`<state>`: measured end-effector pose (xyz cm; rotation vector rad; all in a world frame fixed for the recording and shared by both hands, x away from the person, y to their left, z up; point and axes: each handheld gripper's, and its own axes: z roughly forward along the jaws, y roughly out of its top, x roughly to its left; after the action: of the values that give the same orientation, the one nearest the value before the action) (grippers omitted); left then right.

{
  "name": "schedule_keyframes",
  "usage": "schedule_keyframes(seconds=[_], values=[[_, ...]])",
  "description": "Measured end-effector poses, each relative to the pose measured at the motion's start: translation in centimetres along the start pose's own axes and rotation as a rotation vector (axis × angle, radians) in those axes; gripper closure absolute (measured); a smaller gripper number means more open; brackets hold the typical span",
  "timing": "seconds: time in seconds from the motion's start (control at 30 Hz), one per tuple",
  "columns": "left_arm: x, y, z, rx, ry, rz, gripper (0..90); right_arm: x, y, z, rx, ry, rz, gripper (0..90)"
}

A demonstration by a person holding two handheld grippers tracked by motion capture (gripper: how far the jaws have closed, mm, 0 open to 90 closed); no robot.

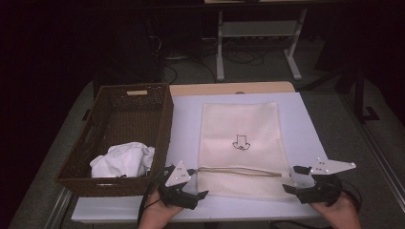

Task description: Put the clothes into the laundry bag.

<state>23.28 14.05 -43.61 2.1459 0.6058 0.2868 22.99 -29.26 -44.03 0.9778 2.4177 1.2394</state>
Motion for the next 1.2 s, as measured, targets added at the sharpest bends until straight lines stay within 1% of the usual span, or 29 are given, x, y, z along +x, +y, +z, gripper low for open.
schedule_keyframes(seconds=[0.1, 0.2, 0.27, 0.33, 0.43, 0.47, 0.53, 0.6, 0.63, 0.7, 0.77, 0.9, 0.93, 0.97, 1.03, 1.07, 1.1, 1.13, 1.2], values=[[0.0, 0.0, 0.0, 0.001, 0.003, 0.000, 18.7, 0.0, 0.0, 0.1, -0.003, 0.005, -0.006, 20.4], [-0.1, 0.0, 0.0, 0.004, 0.005, -0.001, 18.7, 0.1, 0.0, 0.3, 0.003, 0.013, -0.026, 21.7], [-0.1, -0.1, 0.0, 0.006, 0.003, -0.005, 18.8, 0.2, 0.1, 0.3, 0.001, 0.019, -0.022, 21.9], [-0.2, -0.1, 0.0, 0.005, 0.003, -0.005, 18.8, 0.2, 0.2, 0.3, -0.004, 0.038, -0.019, 22.1], [-0.3, -0.1, 0.0, 0.010, -0.002, 0.003, 18.8, 0.4, 0.4, 0.2, -0.005, 0.040, -0.019, 22.3], [-0.4, -0.1, 0.0, 0.010, -0.002, 0.004, 18.8, 0.5, 0.8, 0.3, -0.011, 0.052, -0.013, 22.2], [-0.4, -0.1, -0.1, 0.010, -0.003, 0.003, 18.8, 0.6, 1.0, 0.4, -0.013, 0.054, -0.014, 22.1], [-0.3, -0.1, 0.0, 0.006, -0.008, -0.001, 18.8, 0.7, 1.8, 0.8, -0.017, 0.060, -0.025, 21.1], [-0.3, -0.1, 0.0, 0.006, -0.008, -0.001, 18.8, 0.7, 1.8, 0.8, -0.017, 0.060, -0.025, 21.1], [-0.3, -0.1, 0.0, 0.008, -0.010, 0.000, 18.7, 0.8, 2.5, 1.1, -0.030, 0.055, -0.055, 20.9], [-0.3, -0.1, 0.0, 0.009, -0.013, -0.001, 18.7, 0.8, 3.0, 1.3, -0.033, 0.062, -0.061, 20.8], [-0.4, 0.0, -0.1, 0.009, -0.007, 0.004, 18.7, 0.9, 4.3, 1.8, -0.028, 0.070, -0.098, 22.3], [-0.4, 0.0, -0.1, 0.009, -0.007, 0.004, 18.7, 0.9, 4.3, 1.8, -0.028, 0.070, -0.098, 22.3], [-0.4, 0.0, -0.2, 0.005, -0.004, -0.002, 18.7, 0.9, 5.0, 2.1, -0.027, 0.074, -0.110, 22.6], [-0.5, 0.1, -0.2, 0.002, -0.003, 0.000, 18.8, 0.9, 5.6, 2.4, -0.026, 0.077, -0.118, 23.0], [-0.5, 0.1, -0.2, 0.002, -0.003, 0.000, 18.7, 0.9, 5.6, 2.4, -0.026, 0.077, -0.118, 23.0], [-0.5, 0.1, -0.2, 0.004, -0.002, 0.005, 18.7, 0.8, 6.3, 2.9, -0.024, 0.075, -0.135, 23.2], [-0.5, 0.1, -0.2, 0.005, -0.001, 0.007, 18.7, 0.8, 6.3, 2.9, -0.024, 0.075, -0.135, 23.2], [-0.6, 0.1, -0.2, 0.006, -0.002, 0.008, 18.7, 0.9, 7.0, 3.4, -0.016, 0.084, -0.148, 25.7]])
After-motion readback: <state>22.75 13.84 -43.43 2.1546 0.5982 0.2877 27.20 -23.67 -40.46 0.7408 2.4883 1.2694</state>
